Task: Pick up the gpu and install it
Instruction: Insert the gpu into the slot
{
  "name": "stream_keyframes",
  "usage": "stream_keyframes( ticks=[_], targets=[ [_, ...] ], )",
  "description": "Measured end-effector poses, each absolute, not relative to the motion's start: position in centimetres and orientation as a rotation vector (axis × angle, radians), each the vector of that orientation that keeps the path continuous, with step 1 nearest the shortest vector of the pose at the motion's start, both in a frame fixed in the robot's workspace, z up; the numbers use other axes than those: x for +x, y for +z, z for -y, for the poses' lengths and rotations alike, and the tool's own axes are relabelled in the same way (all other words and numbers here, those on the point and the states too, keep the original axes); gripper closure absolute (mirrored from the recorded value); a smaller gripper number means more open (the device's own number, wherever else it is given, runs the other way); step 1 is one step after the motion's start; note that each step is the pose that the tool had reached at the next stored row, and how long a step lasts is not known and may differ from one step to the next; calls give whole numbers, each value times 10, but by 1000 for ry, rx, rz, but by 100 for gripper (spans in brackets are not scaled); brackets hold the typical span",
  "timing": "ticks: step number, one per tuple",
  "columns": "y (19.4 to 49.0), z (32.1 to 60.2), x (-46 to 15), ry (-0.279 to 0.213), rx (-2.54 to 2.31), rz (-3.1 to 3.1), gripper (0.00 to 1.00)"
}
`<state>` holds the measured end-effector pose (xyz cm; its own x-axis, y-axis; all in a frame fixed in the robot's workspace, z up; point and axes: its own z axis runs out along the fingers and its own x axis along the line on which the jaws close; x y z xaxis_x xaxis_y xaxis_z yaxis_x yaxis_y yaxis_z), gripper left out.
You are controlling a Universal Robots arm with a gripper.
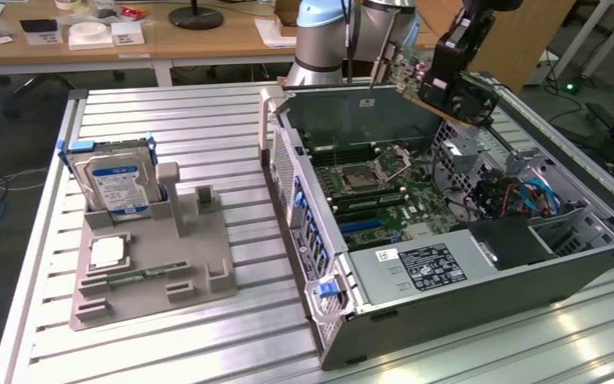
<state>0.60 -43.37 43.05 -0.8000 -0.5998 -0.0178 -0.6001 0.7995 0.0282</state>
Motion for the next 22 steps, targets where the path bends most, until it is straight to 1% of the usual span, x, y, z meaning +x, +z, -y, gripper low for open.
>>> stream_keyframes(
  ticks=[22],
  targets=[
    [430,434,6,52,-1431,-2793,72]
  ],
)
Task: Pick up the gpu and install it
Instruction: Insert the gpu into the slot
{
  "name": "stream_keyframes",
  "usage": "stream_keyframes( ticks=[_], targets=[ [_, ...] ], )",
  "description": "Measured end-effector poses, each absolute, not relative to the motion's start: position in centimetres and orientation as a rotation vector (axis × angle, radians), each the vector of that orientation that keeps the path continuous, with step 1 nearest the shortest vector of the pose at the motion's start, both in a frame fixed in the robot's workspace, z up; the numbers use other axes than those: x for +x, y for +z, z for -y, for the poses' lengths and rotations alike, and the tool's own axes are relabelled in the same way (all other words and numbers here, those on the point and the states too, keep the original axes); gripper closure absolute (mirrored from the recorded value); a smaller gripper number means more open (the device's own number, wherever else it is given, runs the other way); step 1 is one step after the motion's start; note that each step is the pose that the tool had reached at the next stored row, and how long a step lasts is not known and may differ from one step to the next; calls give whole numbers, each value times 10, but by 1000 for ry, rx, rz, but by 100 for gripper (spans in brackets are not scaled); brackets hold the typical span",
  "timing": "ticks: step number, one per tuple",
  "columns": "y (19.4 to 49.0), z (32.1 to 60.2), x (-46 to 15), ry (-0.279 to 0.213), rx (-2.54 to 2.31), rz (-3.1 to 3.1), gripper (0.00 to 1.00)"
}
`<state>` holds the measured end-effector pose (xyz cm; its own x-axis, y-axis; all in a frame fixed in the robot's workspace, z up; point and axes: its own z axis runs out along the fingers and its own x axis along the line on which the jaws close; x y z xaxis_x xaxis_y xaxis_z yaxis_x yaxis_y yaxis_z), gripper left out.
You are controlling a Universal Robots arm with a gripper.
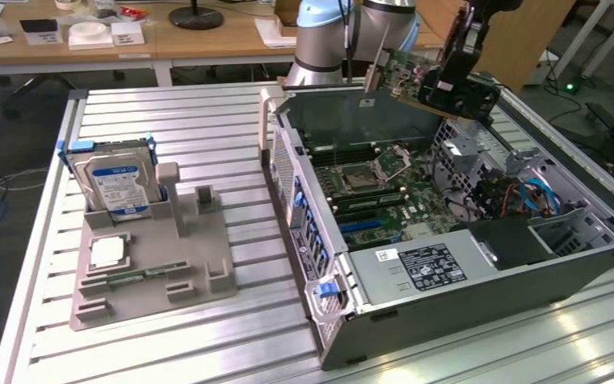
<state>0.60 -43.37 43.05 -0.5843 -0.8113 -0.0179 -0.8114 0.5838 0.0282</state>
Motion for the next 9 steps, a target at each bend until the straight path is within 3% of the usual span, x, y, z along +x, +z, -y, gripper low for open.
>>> stream_keyframes(
  ticks=[9],
  targets=[
    [430,434,6,52,-1618,-2691,72]
  ],
)
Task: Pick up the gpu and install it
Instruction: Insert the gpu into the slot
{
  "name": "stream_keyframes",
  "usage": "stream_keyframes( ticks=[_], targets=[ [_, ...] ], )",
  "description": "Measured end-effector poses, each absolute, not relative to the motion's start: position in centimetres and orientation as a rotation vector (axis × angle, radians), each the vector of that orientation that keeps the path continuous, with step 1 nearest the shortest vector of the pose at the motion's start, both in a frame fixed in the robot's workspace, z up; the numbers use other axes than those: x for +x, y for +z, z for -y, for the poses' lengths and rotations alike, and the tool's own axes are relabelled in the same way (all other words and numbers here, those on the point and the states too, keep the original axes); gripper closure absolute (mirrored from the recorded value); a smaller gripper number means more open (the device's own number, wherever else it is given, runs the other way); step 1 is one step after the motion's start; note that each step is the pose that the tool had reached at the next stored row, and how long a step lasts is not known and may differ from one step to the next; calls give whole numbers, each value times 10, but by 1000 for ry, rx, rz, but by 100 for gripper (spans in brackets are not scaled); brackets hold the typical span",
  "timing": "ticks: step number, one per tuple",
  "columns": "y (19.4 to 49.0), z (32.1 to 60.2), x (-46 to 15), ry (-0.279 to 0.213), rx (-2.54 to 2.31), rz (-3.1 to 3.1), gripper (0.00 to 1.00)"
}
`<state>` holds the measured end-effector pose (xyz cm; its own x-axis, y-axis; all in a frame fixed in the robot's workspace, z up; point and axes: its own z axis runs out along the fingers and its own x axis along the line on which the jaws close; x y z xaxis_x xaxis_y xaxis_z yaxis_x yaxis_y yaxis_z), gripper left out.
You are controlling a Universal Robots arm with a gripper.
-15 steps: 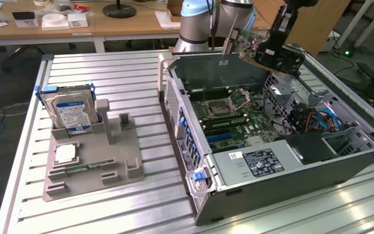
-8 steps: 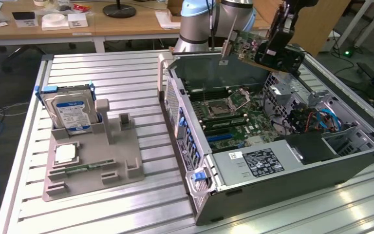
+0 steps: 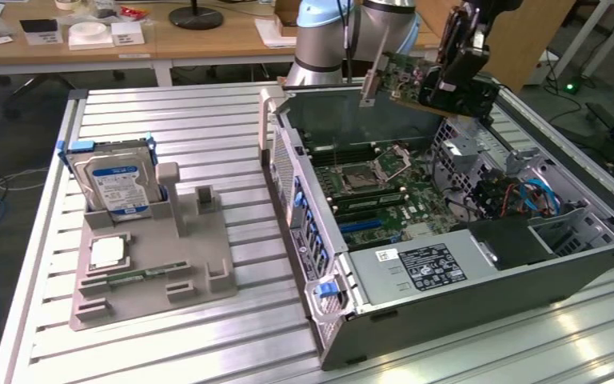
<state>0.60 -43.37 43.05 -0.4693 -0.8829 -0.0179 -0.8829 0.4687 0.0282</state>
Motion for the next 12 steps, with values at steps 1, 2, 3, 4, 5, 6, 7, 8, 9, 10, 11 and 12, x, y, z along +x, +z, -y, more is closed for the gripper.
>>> stream_keyframes(
  ticks=[1,2,3,4,5,6,7,8,9,10,11,12],
  targets=[
    [430,434,6,53,-1638,-2680,72],
    [430,434,6,52,-1658,-2668,72],
    [430,434,6,52,-1678,-2655,72],
    [430,434,6,52,-1699,-2642,72],
    [430,434,6,53,-1718,-2630,72],
    [430,434,6,52,-1738,-2617,72],
    [430,434,6,52,-1757,-2605,72],
    [430,434,6,52,-1777,-2592,72],
    [430,434,6,52,-1798,-2578,72],
    [430,434,6,52,-1817,-2564,72],
    [430,434,6,52,-1836,-2551,72],
    [430,434,6,52,-1856,-2537,72]
  ],
)
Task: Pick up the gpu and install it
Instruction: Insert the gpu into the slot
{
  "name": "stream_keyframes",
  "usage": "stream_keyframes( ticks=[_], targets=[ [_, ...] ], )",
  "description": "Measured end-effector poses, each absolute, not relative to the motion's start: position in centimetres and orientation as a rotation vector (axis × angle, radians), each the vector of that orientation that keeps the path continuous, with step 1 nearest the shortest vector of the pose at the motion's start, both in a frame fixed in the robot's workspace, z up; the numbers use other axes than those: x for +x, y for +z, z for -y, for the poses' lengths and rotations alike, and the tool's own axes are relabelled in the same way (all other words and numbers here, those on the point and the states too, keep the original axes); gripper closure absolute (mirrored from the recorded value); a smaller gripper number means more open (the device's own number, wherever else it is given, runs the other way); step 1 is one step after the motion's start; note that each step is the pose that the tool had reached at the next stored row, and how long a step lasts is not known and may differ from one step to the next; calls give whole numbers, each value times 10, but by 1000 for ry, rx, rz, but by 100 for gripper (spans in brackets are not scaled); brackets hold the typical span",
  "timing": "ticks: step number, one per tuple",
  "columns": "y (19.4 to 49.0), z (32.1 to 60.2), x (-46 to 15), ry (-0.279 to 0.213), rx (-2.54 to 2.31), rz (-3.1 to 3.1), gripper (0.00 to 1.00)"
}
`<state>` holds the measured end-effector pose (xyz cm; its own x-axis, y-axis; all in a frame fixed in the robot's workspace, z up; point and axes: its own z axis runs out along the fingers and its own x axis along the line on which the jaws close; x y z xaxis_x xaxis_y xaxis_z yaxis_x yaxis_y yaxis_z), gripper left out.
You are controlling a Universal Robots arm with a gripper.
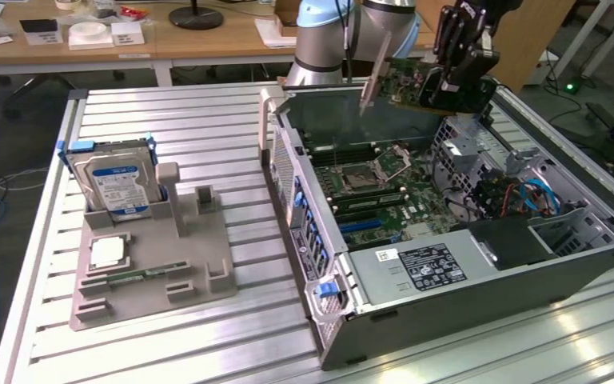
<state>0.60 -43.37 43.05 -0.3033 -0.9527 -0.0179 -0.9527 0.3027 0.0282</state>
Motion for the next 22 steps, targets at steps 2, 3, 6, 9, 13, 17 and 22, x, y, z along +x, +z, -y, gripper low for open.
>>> stream_keyframes(
  ticks=[2,3,6,9,13,17,22],
  targets=[
    [430,434,6,-52,1890,2506,72],
    [430,434,6,-52,1907,2493,72],
    [430,434,6,-52,1937,2469,72],
    [429,434,6,-46,1939,2471,72],
    [426,434,6,-16,1946,2480,72],
    [423,434,6,-20,1962,2471,72],
    [419,434,6,-20,1977,2464,72]
  ],
)
